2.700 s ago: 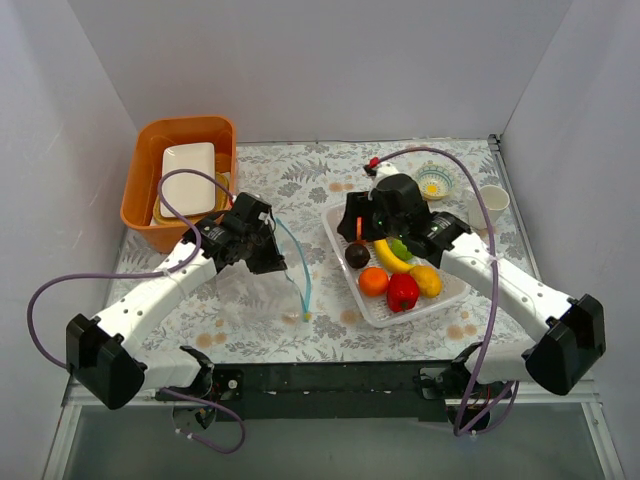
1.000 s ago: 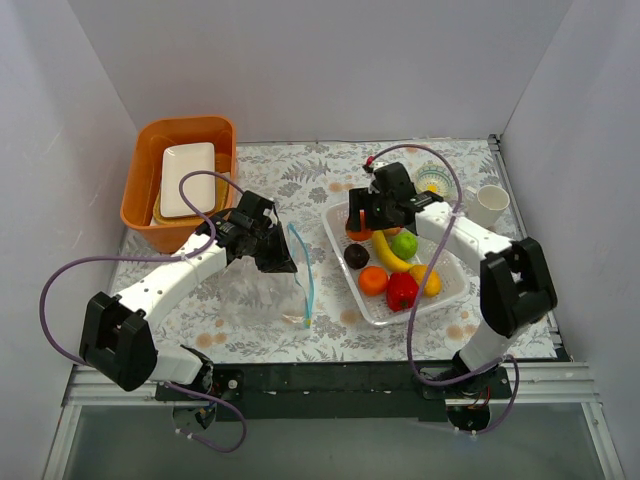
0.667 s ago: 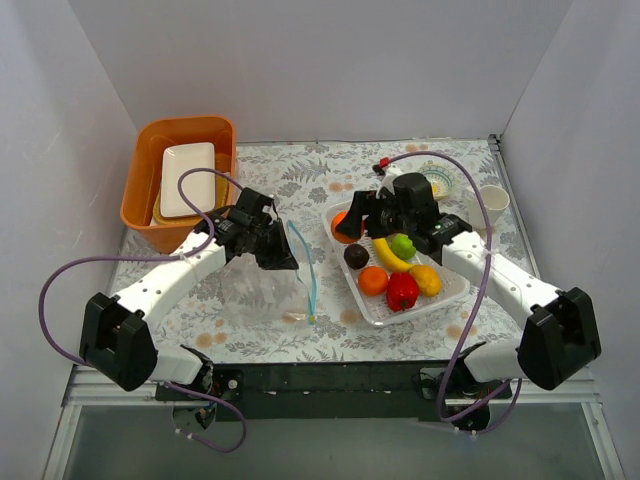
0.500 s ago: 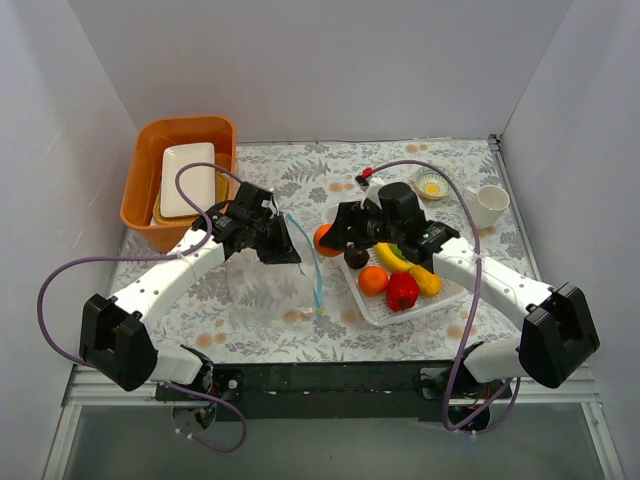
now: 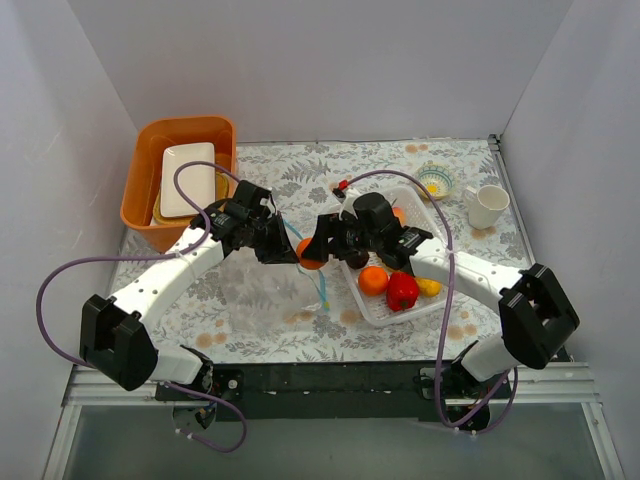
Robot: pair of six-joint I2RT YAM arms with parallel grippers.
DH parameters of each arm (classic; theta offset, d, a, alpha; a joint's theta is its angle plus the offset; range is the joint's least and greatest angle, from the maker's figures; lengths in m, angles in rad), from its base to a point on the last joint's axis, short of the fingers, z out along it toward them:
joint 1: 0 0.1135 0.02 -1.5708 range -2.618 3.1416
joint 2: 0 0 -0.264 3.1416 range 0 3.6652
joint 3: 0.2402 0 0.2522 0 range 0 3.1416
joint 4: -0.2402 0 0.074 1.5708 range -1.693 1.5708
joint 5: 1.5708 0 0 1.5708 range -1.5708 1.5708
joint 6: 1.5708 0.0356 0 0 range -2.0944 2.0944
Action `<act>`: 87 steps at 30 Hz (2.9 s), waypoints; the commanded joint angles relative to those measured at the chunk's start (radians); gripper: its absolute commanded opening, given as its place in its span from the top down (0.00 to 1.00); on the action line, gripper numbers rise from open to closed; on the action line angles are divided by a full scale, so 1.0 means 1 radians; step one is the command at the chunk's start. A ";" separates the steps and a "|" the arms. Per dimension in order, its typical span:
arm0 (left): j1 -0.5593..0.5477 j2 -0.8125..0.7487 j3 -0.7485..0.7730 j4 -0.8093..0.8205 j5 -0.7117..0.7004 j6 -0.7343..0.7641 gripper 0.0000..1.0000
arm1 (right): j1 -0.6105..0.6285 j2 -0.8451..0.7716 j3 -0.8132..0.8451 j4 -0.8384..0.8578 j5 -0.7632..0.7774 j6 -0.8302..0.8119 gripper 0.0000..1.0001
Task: Place the food in the zip-top bag and seal the zipper
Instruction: Place the fake fruit in the zipper food storage bag, then adjust the zipper food storage bag at the center of the board.
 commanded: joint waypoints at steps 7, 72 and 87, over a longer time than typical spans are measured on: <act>-0.002 -0.012 0.050 -0.005 -0.010 -0.009 1.00 | 0.026 -0.117 0.029 -0.015 0.073 -0.035 0.75; 0.007 -0.092 0.142 0.004 -0.017 -0.104 1.00 | 0.106 -0.326 0.003 -0.266 0.442 -0.015 0.02; 0.010 -0.120 0.151 0.000 -0.033 -0.118 1.00 | 0.093 -0.117 0.007 -0.217 0.269 0.027 0.60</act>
